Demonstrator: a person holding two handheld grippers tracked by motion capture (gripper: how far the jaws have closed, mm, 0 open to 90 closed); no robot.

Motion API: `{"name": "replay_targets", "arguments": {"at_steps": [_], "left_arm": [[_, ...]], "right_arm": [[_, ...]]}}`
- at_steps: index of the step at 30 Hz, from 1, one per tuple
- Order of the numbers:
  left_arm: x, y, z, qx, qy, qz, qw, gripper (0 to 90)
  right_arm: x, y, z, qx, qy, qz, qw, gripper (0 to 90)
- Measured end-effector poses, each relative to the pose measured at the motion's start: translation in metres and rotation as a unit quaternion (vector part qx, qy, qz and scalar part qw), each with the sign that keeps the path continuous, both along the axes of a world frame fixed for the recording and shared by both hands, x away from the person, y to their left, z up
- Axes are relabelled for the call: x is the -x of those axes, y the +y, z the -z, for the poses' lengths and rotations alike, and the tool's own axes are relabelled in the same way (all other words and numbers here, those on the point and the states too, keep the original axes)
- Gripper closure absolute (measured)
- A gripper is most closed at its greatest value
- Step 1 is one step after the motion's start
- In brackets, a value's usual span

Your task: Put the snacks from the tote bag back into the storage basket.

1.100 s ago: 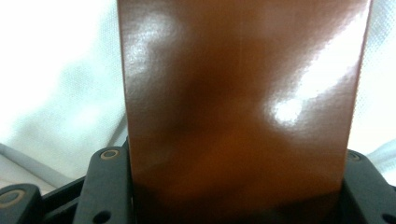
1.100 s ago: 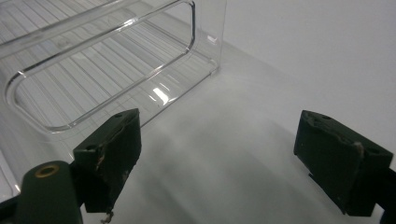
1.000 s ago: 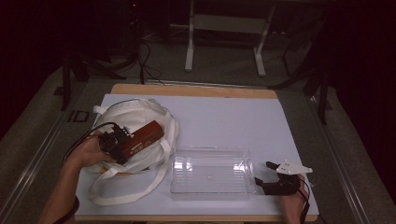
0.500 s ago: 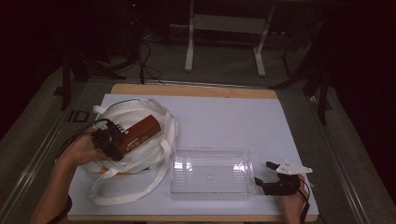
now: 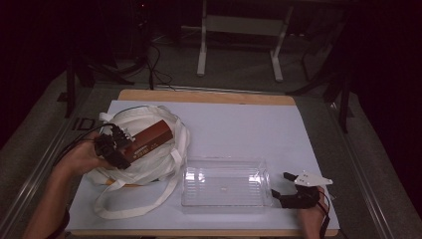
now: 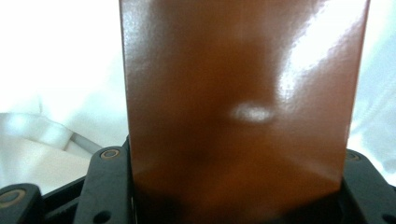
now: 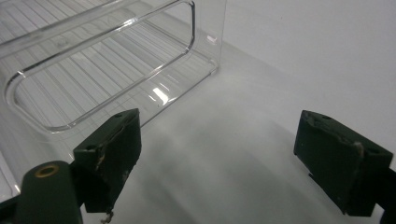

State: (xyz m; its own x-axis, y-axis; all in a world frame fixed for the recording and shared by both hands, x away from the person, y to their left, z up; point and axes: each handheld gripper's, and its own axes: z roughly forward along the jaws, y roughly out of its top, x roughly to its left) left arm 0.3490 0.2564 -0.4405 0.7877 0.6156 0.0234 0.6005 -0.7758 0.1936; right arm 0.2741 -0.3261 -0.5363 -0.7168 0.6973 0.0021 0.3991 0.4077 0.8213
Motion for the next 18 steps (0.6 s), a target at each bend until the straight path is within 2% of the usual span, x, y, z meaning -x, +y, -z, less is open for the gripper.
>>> {"name": "replay_targets", "arguments": {"at_steps": [12,18], "left_arm": [[0.008,-0.007,-0.017,-0.01,-0.013,0.036,0.9992,43.5],[0.013,-0.008,-0.023,-0.014,-0.018,0.046,0.9987,43.5]], "right_arm": [[0.0,0.0,0.0,0.0,0.0,0.0,1.0,14.9],[0.0,0.0,0.0,0.0,0.0,0.0,1.0,14.9]]}}
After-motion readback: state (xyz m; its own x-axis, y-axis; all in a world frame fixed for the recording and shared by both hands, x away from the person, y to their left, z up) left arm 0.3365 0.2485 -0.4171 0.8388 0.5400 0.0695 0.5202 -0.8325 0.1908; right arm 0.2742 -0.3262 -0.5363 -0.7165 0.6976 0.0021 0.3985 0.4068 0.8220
